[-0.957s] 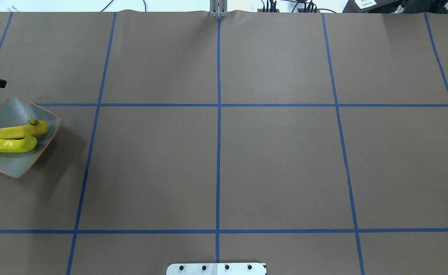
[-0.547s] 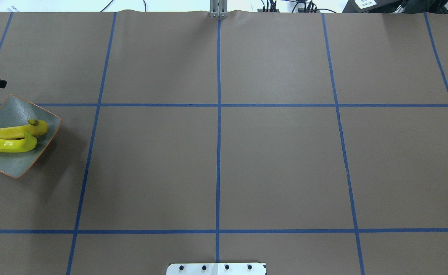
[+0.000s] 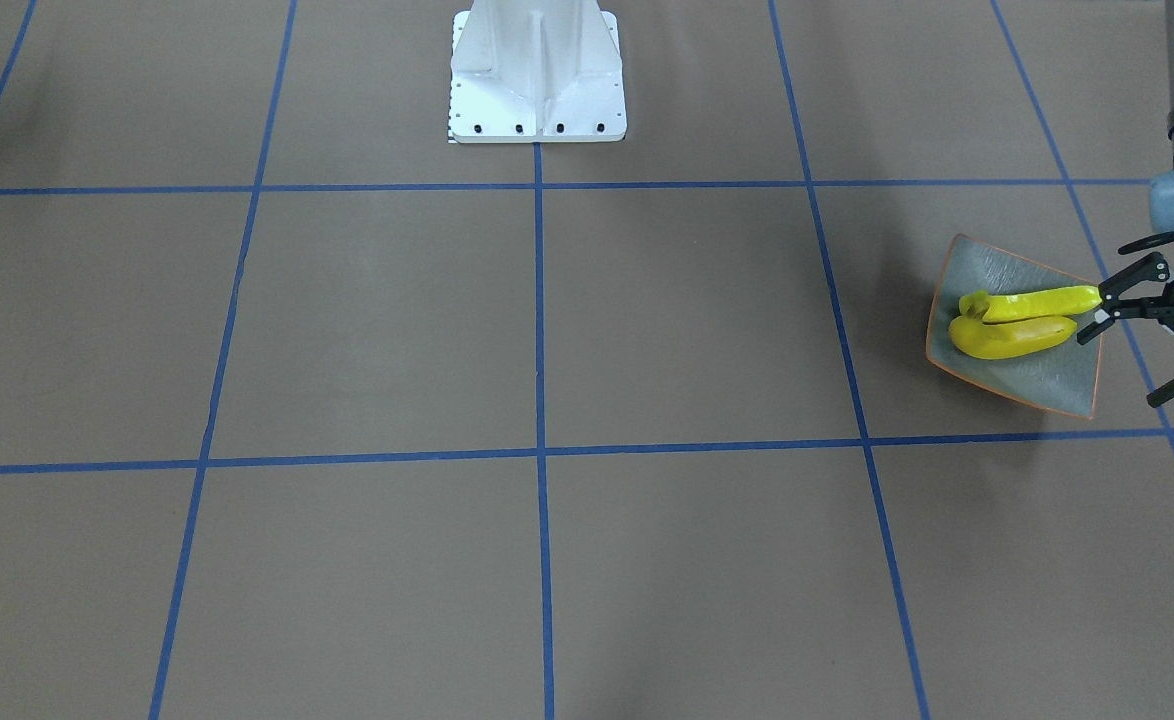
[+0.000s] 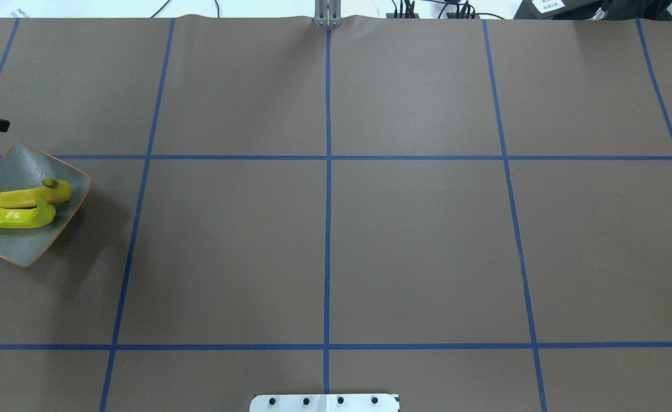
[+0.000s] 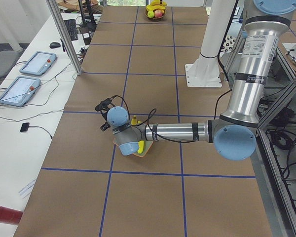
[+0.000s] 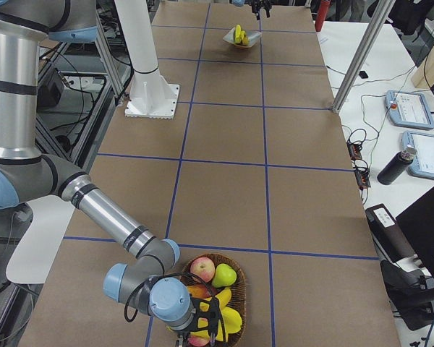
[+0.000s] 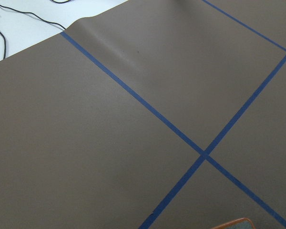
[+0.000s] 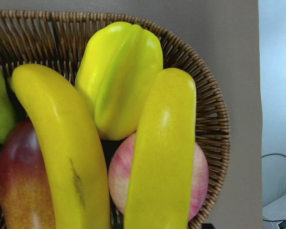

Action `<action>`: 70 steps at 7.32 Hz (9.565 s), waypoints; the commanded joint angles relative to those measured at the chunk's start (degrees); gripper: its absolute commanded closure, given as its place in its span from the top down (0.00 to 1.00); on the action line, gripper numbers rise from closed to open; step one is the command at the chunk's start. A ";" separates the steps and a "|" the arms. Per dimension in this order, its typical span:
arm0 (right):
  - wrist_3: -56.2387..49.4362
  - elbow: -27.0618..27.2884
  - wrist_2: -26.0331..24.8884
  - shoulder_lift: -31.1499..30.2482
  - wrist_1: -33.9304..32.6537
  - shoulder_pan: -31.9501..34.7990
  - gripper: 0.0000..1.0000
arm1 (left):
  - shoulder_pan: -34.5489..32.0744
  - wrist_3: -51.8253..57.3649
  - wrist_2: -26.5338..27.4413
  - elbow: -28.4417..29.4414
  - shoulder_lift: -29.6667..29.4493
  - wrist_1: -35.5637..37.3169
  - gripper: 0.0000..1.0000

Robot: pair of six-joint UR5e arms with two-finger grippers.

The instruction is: Transfer all bananas from basket to plate

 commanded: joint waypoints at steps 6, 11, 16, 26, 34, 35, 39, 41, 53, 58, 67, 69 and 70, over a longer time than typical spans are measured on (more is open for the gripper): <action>-0.78 9.95 -6.85 4.28 3.29 2.57 0.00 | 0.07 -0.72 -0.09 0.68 0.15 0.52 0.99; 22.18 13.28 -3.34 14.22 7.48 -16.70 0.00 | 0.16 -4.23 -0.09 0.68 0.06 0.88 0.99; 43.25 19.52 -8.40 30.72 10.05 -41.40 0.00 | 0.25 -25.87 -0.18 -0.90 -4.49 0.00 0.99; 60.73 19.98 -36.65 54.38 9.52 -69.31 0.00 | 20.70 -81.10 22.11 -8.11 -20.66 0.00 0.99; 68.39 19.89 -36.39 57.04 16.99 -73.72 0.00 | 27.76 -91.16 32.69 -8.55 -25.60 -6.59 0.94; 68.48 19.89 -36.39 56.95 17.69 -73.89 0.00 | 27.76 -91.07 32.69 -8.55 -25.60 -6.68 0.70; 68.75 20.15 -36.39 56.68 19.37 -73.72 0.45 | 27.67 -90.63 32.69 -8.55 -25.16 -8.09 0.00; 73.48 20.68 -35.78 56.33 19.19 -71.98 1.00 | 27.58 -90.63 32.69 -8.55 -25.16 -8.09 0.00; 51.67 22.09 -0.11 38.60 4.36 -37.44 1.00 | 7.48 -73.70 12.84 -11.45 -5.59 -8.79 0.00; 37.37 21.82 1.75 33.05 1.09 -31.88 1.00 | 4.29 -53.60 19.94 -12.15 6.37 -4.94 0.00; 37.11 22.27 1.76 31.81 1.53 -31.88 1.00 | 10.97 -49.68 24.43 -16.28 13.77 2.20 0.46; 37.11 22.26 1.67 31.90 1.44 -31.88 1.00 | 11.06 -49.59 24.52 -16.28 13.42 2.20 0.93; 37.11 22.26 1.67 31.90 1.44 -31.79 1.00 | 11.06 -49.59 24.61 -16.20 13.33 2.20 0.96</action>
